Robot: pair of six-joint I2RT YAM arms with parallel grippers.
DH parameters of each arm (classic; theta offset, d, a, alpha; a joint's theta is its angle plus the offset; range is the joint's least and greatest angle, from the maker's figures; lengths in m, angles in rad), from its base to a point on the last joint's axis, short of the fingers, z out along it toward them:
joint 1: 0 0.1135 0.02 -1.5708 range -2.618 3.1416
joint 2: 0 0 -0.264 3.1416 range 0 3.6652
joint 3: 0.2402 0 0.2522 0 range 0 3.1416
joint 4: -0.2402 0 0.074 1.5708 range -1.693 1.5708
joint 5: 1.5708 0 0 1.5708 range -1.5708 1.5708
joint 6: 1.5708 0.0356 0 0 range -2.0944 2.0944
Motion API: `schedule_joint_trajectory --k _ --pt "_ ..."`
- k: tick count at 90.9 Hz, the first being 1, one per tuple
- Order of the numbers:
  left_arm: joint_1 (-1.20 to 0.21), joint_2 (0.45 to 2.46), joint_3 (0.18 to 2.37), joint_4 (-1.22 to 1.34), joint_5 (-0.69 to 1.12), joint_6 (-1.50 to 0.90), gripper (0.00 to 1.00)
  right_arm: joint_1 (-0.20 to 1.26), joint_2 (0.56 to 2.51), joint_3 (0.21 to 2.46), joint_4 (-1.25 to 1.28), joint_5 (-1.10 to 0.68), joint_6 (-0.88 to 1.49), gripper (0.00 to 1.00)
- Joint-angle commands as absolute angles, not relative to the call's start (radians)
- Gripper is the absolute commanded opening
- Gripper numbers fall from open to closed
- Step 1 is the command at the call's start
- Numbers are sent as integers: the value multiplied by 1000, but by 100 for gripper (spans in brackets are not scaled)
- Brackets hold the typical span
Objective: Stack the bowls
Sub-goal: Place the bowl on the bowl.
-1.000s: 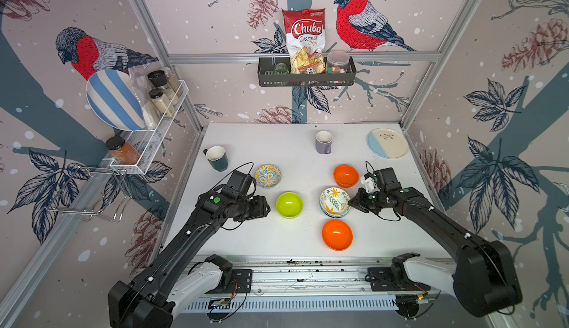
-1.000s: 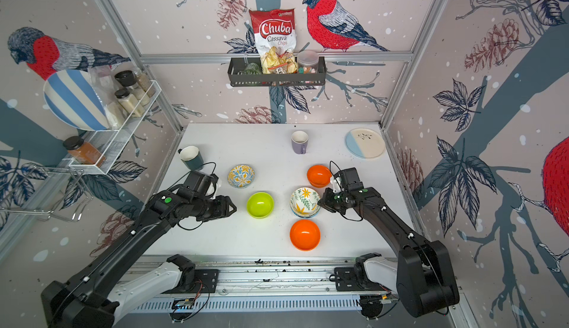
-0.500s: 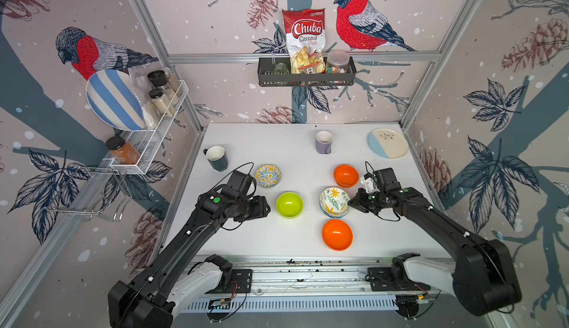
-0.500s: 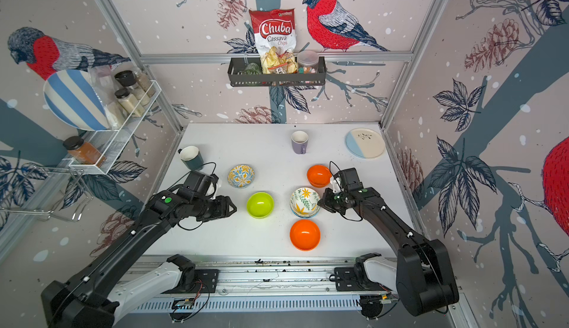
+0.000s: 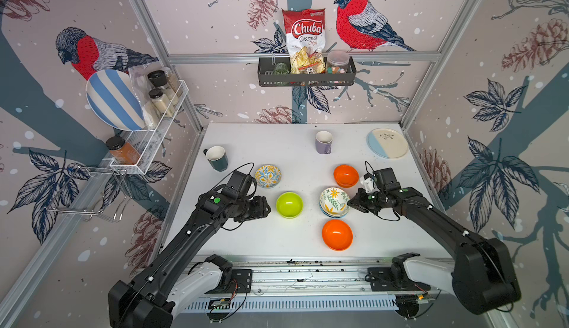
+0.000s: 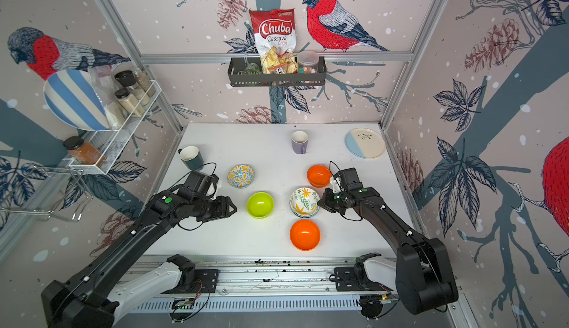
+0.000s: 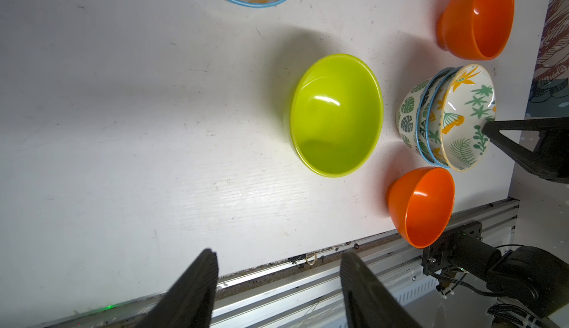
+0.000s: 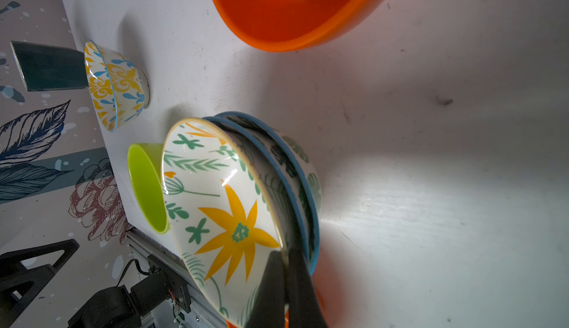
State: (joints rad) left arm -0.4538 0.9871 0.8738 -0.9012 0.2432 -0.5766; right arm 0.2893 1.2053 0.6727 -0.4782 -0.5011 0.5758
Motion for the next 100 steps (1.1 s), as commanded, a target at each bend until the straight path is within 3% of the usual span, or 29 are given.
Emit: schedule_joint_trajectory --k 1,29,100 --pt "-455 989 875 -899 249 -571 65 291 1209 679 -466 -523 576 2" --pt "-456 991 875 -900 250 -571 65 291 1212 683 -472 -523 575 12" --pt "-457 983 873 -903 233 -578 66 274 1185 697 -511 -496 570 20"
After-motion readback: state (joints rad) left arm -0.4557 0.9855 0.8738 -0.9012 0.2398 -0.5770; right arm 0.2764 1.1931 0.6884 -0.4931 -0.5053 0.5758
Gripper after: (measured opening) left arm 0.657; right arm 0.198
